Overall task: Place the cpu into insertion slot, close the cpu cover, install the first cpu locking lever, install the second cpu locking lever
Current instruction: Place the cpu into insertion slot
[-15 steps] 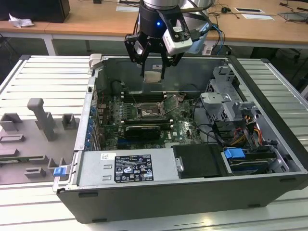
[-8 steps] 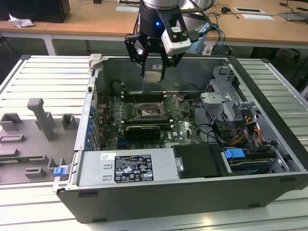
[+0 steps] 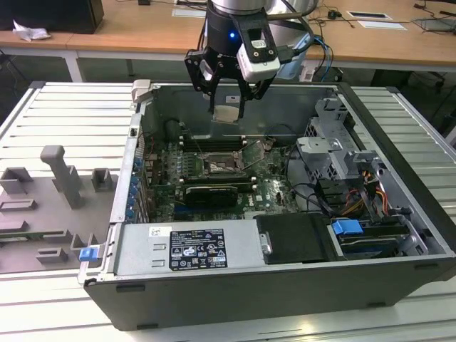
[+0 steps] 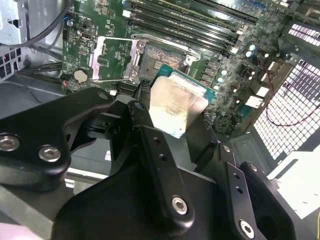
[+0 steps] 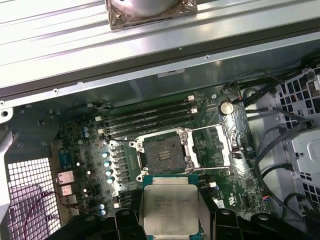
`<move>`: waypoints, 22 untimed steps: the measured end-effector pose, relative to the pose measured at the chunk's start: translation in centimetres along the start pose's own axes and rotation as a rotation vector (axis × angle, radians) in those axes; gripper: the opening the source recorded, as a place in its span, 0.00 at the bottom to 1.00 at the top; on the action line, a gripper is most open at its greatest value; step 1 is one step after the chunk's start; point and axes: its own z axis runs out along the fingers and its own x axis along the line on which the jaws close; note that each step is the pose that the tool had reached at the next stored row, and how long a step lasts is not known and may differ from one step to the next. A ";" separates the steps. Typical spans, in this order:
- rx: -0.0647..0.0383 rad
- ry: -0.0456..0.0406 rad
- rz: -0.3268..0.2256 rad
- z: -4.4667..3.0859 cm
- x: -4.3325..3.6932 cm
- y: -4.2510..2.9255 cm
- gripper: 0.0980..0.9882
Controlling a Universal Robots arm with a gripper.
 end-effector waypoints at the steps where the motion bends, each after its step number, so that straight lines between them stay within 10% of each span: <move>1: 0.000 -0.0004 0.004 0.00 0.00 0.00 0.48; 22: -0.001 -0.0045 0.051 0.09 0.00 -0.01 0.48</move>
